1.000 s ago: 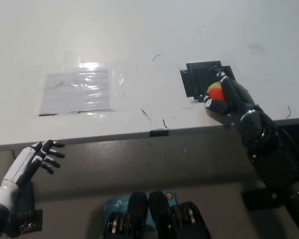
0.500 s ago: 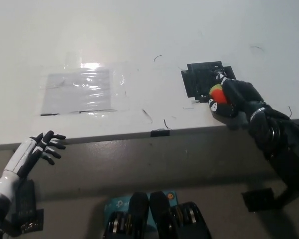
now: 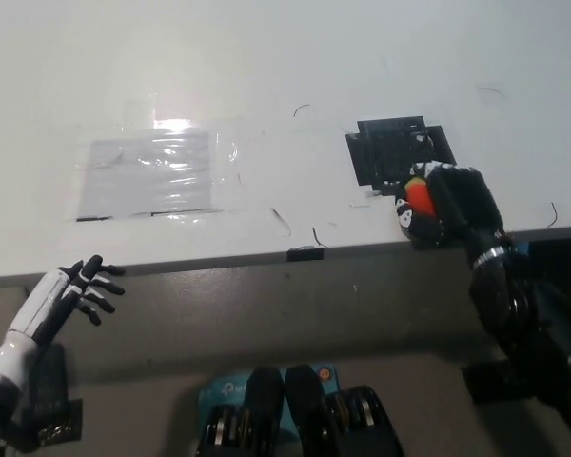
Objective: The robot uses right hand to squeeze a small tennis ball placed on the black area of the table
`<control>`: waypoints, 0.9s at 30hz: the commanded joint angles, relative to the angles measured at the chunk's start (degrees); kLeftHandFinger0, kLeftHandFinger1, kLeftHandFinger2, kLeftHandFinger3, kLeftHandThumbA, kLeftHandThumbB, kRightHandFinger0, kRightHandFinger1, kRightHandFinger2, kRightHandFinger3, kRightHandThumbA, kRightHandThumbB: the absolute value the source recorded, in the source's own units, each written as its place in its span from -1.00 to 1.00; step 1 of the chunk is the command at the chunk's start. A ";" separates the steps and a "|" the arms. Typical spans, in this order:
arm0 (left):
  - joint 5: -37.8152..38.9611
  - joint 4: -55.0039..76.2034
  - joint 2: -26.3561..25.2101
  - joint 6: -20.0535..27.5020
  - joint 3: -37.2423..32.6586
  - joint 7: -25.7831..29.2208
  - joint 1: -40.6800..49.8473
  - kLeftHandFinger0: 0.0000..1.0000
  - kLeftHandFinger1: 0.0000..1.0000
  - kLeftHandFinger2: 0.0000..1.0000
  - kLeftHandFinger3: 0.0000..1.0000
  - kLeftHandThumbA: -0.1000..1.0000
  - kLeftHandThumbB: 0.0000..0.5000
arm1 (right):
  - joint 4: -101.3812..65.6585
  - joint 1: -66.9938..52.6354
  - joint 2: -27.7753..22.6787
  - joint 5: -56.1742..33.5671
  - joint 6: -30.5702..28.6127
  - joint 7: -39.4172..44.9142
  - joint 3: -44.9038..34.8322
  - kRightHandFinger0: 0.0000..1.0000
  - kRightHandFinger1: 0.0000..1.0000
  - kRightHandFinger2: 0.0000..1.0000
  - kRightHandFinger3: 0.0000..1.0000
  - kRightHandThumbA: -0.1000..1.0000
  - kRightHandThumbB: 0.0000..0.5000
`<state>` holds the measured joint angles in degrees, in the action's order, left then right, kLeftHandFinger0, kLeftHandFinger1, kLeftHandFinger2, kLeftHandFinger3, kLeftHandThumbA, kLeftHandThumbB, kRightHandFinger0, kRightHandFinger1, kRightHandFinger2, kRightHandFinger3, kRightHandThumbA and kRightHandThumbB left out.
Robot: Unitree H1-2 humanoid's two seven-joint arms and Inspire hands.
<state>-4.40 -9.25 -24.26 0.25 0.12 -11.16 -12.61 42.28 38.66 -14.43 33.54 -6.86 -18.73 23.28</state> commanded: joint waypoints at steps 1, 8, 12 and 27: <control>0.02 1.75 -1.56 1.96 0.99 -0.12 0.76 -0.24 -0.14 0.03 0.25 1.00 -0.52 | -1.44 -2.10 2.20 -6.34 -9.67 -7.39 -6.81 -0.77 -0.58 0.08 -0.43 -1.00 -0.88; 1.29 2.11 -0.87 0.86 1.58 -0.22 1.16 -0.23 -0.09 0.10 0.23 1.00 -0.41 | -17.50 -0.83 7.73 -19.64 -9.97 -5.78 -23.59 -1.00 -1.00 -0.44 -0.36 -1.00 -0.37; 0.47 2.70 -0.97 1.78 1.19 0.00 1.59 -0.32 -0.16 0.02 0.18 1.00 -0.45 | -25.50 0.94 10.28 -30.63 -6.43 -1.42 -30.01 -1.00 -1.00 -0.64 -0.30 -1.00 -0.42; 0.51 3.39 -1.01 0.88 1.24 -0.11 1.98 -0.25 -0.12 0.05 0.22 1.00 -0.60 | -34.35 -1.59 13.81 -37.92 -3.25 3.87 -32.69 -1.00 -1.00 -0.54 -0.51 -1.00 -0.21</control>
<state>-4.29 -8.57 -24.15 0.45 0.27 -11.19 -10.08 12.94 34.57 -1.62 3.09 -10.33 -18.24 -8.38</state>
